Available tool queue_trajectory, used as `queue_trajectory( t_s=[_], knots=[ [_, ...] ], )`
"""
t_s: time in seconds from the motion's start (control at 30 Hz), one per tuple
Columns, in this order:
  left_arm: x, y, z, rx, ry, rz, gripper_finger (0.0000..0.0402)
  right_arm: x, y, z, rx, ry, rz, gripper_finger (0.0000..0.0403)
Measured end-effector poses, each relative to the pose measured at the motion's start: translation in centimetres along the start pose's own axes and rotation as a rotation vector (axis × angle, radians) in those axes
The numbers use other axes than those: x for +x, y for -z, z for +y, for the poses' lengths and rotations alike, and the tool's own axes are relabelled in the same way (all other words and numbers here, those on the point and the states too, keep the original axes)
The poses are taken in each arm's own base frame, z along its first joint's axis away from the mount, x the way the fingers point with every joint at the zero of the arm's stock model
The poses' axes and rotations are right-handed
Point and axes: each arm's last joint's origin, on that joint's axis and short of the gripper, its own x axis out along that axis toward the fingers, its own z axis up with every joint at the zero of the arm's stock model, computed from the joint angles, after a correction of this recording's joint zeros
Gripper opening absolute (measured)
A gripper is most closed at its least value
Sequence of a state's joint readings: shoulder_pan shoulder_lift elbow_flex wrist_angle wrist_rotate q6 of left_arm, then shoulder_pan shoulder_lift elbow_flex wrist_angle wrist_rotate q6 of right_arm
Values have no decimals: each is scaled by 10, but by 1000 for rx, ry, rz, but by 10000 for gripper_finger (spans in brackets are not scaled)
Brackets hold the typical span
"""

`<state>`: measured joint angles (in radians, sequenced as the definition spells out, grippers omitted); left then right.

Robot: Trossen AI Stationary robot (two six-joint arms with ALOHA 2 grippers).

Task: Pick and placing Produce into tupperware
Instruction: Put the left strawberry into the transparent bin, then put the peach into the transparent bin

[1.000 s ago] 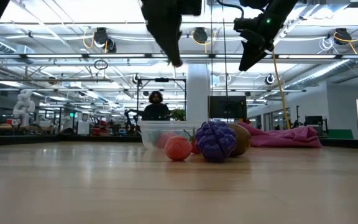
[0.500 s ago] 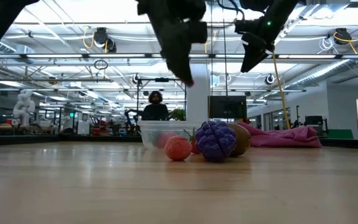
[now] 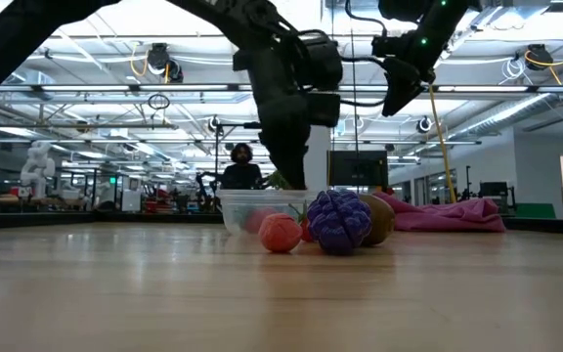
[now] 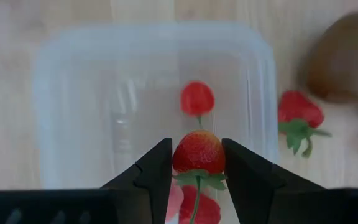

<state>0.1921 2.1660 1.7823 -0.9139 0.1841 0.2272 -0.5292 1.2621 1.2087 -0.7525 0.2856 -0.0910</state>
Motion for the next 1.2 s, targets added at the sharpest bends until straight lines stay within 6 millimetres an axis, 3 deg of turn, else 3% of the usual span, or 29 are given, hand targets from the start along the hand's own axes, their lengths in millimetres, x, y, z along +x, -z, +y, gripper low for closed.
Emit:
queue_trajectory(
  t_s=[0.4,0.9,1.03,1.2],
  knots=[
    [15,-1,3,-1,4,3,143,2,-2,-9,28,26,-26,169],
    [16,1,7,-8,-34,26,194,3,-2,-12,36,33,-23,169],
    [-3,1,8,16,-139,55,203,3,-2,-12,36,33,-23,169],
    [-58,2,7,9,-207,-13,203,3,-2,-12,45,33,-23,169]
  ],
)
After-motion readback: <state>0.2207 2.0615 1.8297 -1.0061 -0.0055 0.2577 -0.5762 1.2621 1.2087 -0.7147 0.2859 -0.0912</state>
